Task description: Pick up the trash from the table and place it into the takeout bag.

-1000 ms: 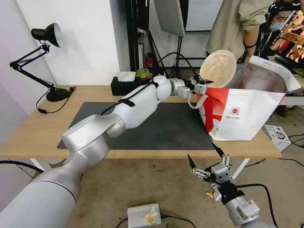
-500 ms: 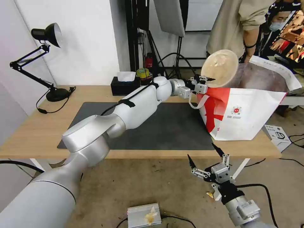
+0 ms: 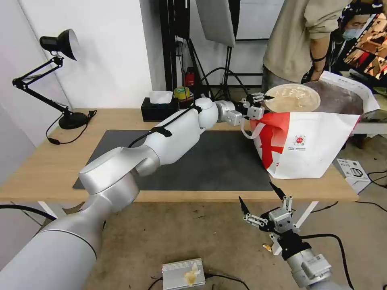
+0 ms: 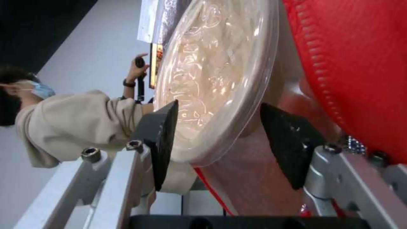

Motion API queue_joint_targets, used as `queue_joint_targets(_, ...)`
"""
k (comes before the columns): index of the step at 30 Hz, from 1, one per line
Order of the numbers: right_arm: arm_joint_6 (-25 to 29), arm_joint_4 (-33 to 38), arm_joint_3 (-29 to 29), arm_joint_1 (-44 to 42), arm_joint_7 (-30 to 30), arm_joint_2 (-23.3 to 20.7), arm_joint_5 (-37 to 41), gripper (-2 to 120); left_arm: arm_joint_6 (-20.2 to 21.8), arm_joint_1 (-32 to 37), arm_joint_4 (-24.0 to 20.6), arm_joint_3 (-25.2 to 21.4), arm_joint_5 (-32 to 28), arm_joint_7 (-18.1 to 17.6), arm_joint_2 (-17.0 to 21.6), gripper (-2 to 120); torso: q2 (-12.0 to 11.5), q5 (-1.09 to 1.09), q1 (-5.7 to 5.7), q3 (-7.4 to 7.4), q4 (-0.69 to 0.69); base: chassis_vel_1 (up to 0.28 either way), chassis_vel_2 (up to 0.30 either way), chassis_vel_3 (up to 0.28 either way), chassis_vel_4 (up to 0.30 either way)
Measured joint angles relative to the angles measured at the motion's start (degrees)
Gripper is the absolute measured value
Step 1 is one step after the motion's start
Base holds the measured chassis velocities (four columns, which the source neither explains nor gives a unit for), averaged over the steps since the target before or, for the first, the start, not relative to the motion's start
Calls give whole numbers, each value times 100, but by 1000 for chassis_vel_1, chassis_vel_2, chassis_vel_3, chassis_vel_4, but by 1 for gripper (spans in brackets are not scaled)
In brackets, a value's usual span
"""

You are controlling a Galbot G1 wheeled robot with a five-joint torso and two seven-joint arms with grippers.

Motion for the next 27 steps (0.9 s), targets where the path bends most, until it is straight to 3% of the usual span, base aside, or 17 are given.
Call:
queue_joint_targets(14, 0, 0, 0, 0, 0, 0, 0, 100, -1, 4, 7, -12, 36, -222, 0, 68, 0, 0, 0, 0, 0, 0, 0, 0, 0)
queue_joint_targets(18, 0, 0, 0, 0, 0, 0, 0, 100, 69, 25, 11, -29, 208, -508, -1, 74, 0, 0, 0, 0, 0, 0, 0, 0, 0)
queue_joint_targets(27, 0, 0, 0, 0, 0, 0, 0, 100, 323, 104, 6, -51, 361, -1049, -3, 73, 0, 0, 0, 0, 0, 0, 0, 0, 0)
